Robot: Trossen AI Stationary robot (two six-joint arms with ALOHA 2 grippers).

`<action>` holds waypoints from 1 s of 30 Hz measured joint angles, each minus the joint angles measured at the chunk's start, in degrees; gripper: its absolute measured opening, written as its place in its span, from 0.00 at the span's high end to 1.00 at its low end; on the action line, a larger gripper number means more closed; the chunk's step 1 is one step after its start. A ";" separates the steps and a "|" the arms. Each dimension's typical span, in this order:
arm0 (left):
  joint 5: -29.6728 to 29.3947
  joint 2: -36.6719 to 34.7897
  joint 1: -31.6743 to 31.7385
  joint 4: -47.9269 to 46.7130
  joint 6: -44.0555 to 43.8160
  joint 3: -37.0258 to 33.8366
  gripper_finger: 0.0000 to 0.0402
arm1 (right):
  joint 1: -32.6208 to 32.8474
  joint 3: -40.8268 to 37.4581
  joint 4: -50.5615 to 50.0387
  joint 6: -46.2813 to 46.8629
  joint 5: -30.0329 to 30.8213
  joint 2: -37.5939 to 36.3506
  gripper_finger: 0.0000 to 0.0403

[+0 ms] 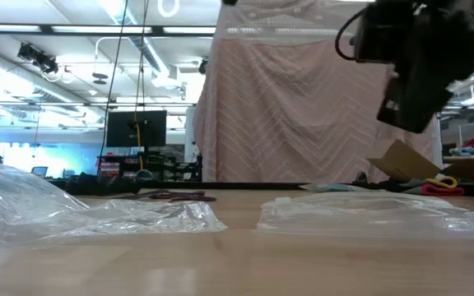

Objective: Sort rubber bands
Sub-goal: Open the bottom center transparent zip bag

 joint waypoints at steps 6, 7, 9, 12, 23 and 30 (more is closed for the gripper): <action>-2.82 0.09 -4.45 24.50 -9.44 -13.82 0.97 | 3.98 -0.02 -9.70 -0.52 8.66 0.00 0.78; -3.60 0.05 -4.91 27.69 -10.86 -15.82 0.97 | 4.25 -0.02 -9.67 -1.67 9.89 0.00 0.78; -4.84 0.05 -5.53 30.29 -13.73 -19.18 0.97 | 4.39 -0.02 -8.61 -4.65 11.28 0.00 0.76; -5.53 0.11 -6.17 30.85 -16.50 -21.98 0.97 | 4.19 -0.02 -5.54 -9.04 11.67 0.00 0.73; -7.26 0.07 -6.84 35.70 -17.12 -22.64 0.97 | 1.94 0.00 2.90 -12.28 9.03 10.52 0.60; -7.26 0.07 -6.84 35.57 -16.90 -22.65 0.97 | 1.80 0.66 7.39 -1.25 6.35 19.20 0.66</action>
